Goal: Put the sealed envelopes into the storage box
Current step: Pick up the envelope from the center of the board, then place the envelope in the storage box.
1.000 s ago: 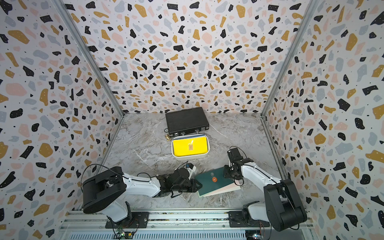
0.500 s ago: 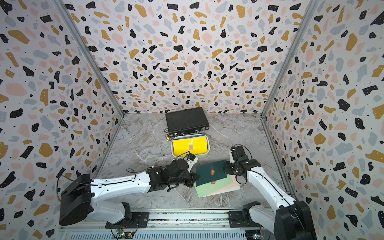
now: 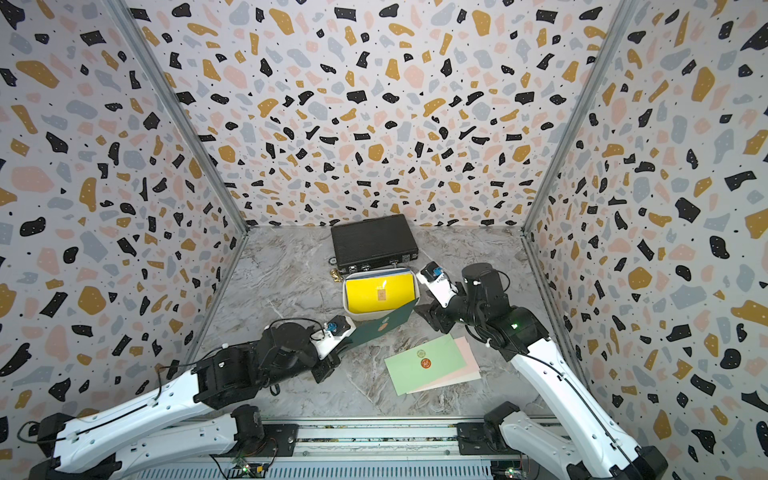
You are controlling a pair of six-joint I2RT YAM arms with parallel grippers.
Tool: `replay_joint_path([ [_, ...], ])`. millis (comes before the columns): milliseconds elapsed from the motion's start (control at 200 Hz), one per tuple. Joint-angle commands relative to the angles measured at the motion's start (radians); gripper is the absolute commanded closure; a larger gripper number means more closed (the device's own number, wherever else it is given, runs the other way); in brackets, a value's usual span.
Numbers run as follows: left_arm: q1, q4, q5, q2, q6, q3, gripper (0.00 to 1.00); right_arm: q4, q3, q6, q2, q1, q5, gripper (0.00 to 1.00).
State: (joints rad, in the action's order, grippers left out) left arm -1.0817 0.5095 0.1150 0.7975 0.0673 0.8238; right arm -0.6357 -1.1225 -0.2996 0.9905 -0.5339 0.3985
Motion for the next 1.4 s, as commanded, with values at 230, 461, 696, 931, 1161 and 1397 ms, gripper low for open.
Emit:
replay_joint_path([
  [230, 0.006, 0.067, -0.052, -0.107, 0.166, -0.063, 1.00, -0.323, -0.207, -0.551, 0.243, -0.233, 0.104, 0.32],
  [461, 0.006, 0.062, -0.048, -0.116, 0.151, -0.080, 1.00, -0.306, -0.227, -0.546, 0.342, -0.292, 0.119, 0.40],
  [696, 0.008, 0.059, -0.038, -0.133, 0.137, -0.090, 1.00, -0.254, -0.240, -0.522, 0.397, -0.311, 0.140, 0.79],
  [931, 0.008, 0.071, 0.087, -0.158, 0.051, -0.093, 0.35, -0.316, -0.324, -0.576, 0.439, -0.308, 0.022, 1.00],
  [1161, 0.008, 0.140, 0.351, -0.283, -0.142, -0.120, 0.01, -0.376, -0.497, -0.688, 0.526, -0.239, -0.214, 1.00],
  [1397, 0.008, 0.121, 0.351, -0.338, -0.151, -0.161, 0.01, -0.478, -0.735, -0.786, 0.759, -0.202, -0.330, 1.00],
])
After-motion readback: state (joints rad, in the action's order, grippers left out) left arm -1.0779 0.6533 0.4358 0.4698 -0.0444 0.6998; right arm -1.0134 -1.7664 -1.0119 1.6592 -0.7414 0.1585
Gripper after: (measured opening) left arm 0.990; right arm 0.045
